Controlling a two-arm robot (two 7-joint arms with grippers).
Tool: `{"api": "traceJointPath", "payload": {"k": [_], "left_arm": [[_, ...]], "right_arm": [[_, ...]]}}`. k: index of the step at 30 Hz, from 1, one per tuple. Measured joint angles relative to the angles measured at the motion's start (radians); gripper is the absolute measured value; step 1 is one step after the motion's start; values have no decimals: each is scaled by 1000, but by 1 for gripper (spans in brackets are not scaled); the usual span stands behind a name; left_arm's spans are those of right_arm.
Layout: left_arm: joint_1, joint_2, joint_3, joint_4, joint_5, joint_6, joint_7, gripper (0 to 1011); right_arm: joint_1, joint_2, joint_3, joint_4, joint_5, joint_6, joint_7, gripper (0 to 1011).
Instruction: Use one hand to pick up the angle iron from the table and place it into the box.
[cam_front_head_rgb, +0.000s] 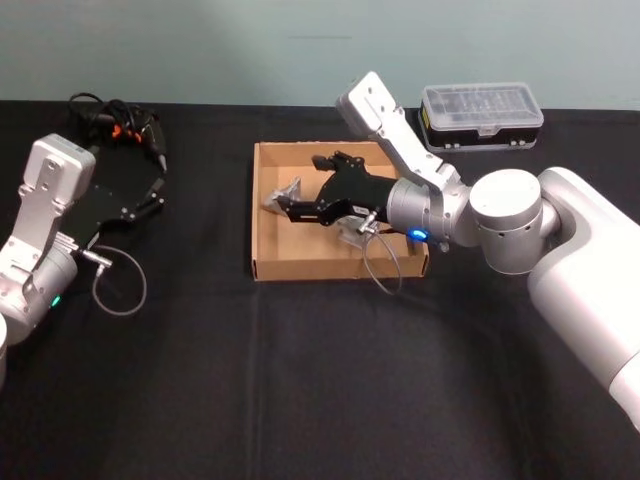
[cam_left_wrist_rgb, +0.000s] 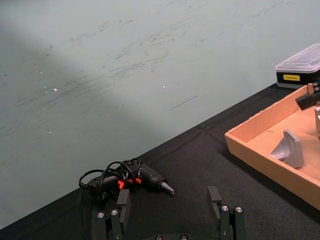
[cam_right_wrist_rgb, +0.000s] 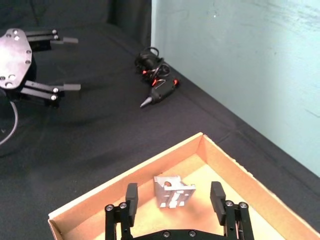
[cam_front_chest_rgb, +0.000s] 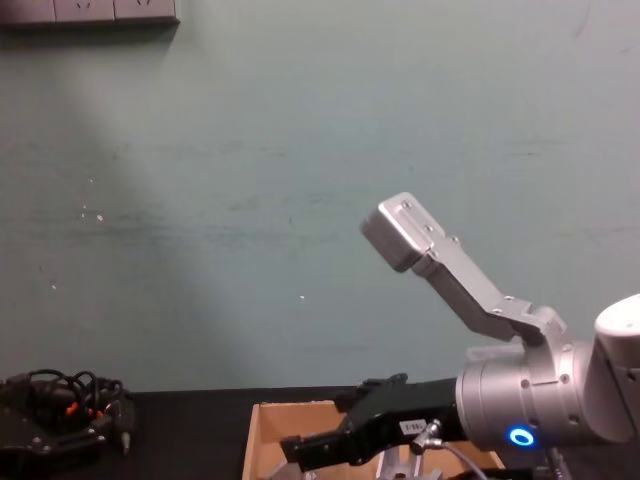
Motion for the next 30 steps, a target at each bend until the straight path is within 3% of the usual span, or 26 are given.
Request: {"api": "traceJointPath", "payload": {"k": [3,9,17,26,30], "left_arm": [[0,0,0,0,0,0,0,1000],[0,0,0,0,0,0,0,1000],[0,0,0,0,0,0,0,1000],[0,0,0,0,0,0,0,1000],[0,0,0,0,0,0,0,1000]], "right_arm": [[-13,8,20,-29,5,3,-8,992],[-44,29,59,-94,21,15,-39,1003],[-113,74,138,-206,38,34,-121,1003],[-217,113,275,-308,50,33,-254,1003],[-249,122,317,-330,49,35,-290,1002]]}}
